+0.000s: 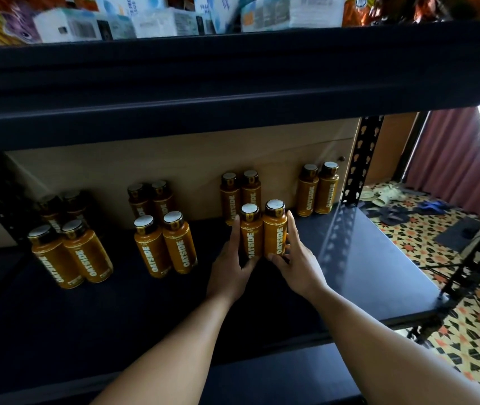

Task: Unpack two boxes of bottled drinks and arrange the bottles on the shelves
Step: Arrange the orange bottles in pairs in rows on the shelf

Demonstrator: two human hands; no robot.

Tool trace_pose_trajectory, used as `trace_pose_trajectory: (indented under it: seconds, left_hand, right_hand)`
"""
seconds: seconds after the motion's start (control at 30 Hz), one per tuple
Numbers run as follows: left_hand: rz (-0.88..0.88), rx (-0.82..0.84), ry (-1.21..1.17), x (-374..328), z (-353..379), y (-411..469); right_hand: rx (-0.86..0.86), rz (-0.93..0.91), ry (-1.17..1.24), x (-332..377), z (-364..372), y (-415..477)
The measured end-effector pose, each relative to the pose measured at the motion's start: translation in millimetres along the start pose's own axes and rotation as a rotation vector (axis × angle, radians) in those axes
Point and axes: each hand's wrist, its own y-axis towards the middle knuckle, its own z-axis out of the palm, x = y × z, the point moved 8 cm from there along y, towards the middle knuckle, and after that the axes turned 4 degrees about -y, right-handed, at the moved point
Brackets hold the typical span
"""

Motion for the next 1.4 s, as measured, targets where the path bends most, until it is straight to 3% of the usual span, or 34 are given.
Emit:
trace_pose_trajectory:
  seconds: [0.7, 1.4]
  left_hand:
    - [0.014, 0.004, 0.077, 1, 3, 1]
    - [-0.082, 0.033, 0.102, -2, 6, 0]
  right_hand:
    - [-0.029, 0.009, 0.001, -5, 0, -1]
    - [-0.022, 0.014, 0.011, -12, -1, 3]
